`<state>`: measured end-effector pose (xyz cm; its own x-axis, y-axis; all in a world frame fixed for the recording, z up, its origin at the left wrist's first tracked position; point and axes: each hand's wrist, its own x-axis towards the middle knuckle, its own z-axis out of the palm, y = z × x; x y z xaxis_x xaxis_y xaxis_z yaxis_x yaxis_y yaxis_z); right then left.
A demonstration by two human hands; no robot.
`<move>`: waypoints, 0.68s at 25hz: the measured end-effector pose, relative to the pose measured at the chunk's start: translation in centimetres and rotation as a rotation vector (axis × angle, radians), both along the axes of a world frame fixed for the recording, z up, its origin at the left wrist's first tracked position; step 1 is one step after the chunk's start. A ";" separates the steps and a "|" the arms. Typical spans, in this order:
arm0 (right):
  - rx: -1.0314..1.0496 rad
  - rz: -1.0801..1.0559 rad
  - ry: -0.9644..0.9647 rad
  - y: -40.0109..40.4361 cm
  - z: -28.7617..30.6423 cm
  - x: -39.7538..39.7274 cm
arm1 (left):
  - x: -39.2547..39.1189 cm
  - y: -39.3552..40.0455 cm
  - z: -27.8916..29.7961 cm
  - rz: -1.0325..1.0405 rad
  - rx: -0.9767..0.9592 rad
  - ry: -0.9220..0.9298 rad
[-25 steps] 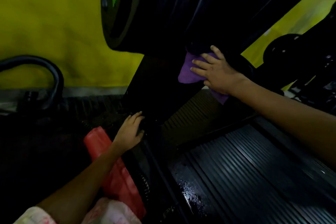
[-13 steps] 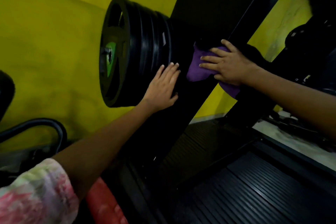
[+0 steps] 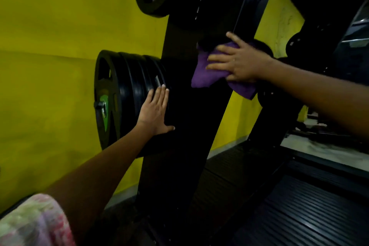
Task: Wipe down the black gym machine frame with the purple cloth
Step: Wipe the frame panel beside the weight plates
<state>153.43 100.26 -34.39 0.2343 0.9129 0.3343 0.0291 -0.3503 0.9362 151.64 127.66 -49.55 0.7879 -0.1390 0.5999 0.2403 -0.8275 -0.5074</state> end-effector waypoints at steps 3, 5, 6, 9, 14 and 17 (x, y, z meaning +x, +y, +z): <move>0.237 -0.005 -0.035 0.0 1.1 0.0 | -0.7 -0.4 1.4 -0.052 -0.040 0.039; 0.409 0.082 -0.025 1.3 -1.0 0.8 | -1.2 -1.3 3.1 -0.186 -0.166 0.016; 0.501 0.131 -0.009 2.0 -2.0 1.1 | -1.3 -1.9 3.9 -0.255 -0.203 0.008; 0.676 0.240 0.026 2.9 -3.4 1.6 | -1.2 -4.5 6.0 -0.395 -0.187 0.004; 0.946 0.560 0.226 3.3 -7.7 3.1 | -0.2 -7.9 8.2 -0.703 -0.442 -0.021; 1.205 0.770 0.460 5.7 -11.2 3.1 | 0.5 -8.3 7.2 -0.871 -0.657 0.050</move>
